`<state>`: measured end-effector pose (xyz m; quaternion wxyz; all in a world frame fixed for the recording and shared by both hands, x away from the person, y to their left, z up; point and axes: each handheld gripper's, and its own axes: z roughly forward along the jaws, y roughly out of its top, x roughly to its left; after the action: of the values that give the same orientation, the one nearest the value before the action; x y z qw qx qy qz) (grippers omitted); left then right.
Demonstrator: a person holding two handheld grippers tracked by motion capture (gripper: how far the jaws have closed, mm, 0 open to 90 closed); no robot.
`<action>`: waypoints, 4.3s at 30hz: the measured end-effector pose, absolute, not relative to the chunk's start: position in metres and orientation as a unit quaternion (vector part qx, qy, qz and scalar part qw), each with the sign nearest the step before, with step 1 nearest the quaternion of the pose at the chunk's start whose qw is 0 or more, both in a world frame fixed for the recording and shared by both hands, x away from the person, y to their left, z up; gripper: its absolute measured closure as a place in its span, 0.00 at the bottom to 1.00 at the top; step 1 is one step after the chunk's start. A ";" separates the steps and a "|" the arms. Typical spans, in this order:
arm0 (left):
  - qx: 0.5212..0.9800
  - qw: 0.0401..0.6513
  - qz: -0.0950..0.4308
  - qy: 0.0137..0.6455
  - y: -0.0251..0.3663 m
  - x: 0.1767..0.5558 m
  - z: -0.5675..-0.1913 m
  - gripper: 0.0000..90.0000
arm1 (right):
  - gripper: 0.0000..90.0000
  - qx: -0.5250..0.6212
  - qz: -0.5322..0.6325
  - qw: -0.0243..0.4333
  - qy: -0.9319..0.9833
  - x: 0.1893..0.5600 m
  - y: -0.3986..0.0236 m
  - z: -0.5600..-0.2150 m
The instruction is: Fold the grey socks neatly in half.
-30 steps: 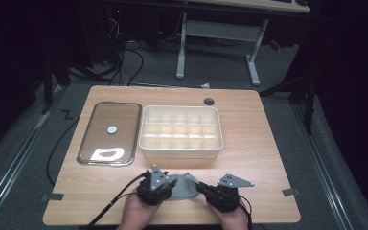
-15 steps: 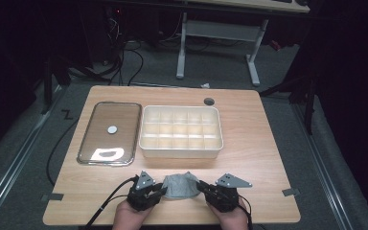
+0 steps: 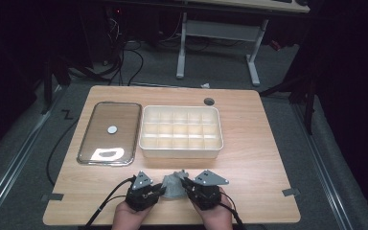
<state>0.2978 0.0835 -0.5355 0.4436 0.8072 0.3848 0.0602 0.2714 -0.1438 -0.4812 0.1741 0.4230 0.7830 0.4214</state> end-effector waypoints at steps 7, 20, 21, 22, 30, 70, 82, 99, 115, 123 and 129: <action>0.810 0.444 0.060 0.379 0.082 0.297 -0.535 0.88 | 0.96 0.403 0.411 0.165 0.801 0.276 -0.118 -0.483; 0.813 0.441 0.077 0.373 0.087 0.299 -0.532 0.73 | 0.96 0.410 0.390 0.127 0.815 0.280 -0.118 -0.519; 0.813 0.440 0.078 0.372 0.088 0.299 -0.532 0.75 | 0.96 0.409 0.390 0.127 0.815 0.280 -0.118 -0.519; 0.813 0.441 0.080 0.372 0.088 0.298 -0.532 0.79 | 0.96 0.409 0.390 0.128 0.815 0.280 -0.118 -0.520; 0.821 0.422 0.089 0.374 0.091 0.298 -0.535 0.98 | 0.97 0.408 0.383 0.132 0.818 0.280 -0.122 -0.523; 0.798 0.448 0.026 0.403 0.086 0.306 -0.535 0.94 | 0.97 0.381 0.414 0.115 0.818 0.273 -0.111 -0.513; 0.794 0.453 0.016 0.406 0.088 0.308 -0.536 0.93 | 0.97 0.382 0.406 0.101 0.824 0.274 -0.109 -0.525; 0.789 0.491 0.020 0.368 0.084 0.308 -0.520 1.00 | 0.96 0.343 0.402 0.133 0.839 0.272 -0.105 -0.528; 0.800 0.474 0.036 0.366 0.080 0.310 -0.530 1.00 | 0.68 0.426 0.440 0.160 0.774 0.263 -0.147 -0.509; 0.806 0.469 0.050 0.358 0.079 0.309 -0.531 1.00 | 0.64 0.466 0.416 0.105 0.774 0.278 -0.148 -0.529; 0.807 0.468 0.065 0.353 0.080 0.306 -0.530 1.00 | 0.72 0.460 0.400 0.102 0.786 0.280 -0.143 -0.531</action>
<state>0.3064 0.0802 -0.5301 0.4682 0.8072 0.3534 0.0652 0.2796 -0.1430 -0.5315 0.1024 0.4602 0.7861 0.3996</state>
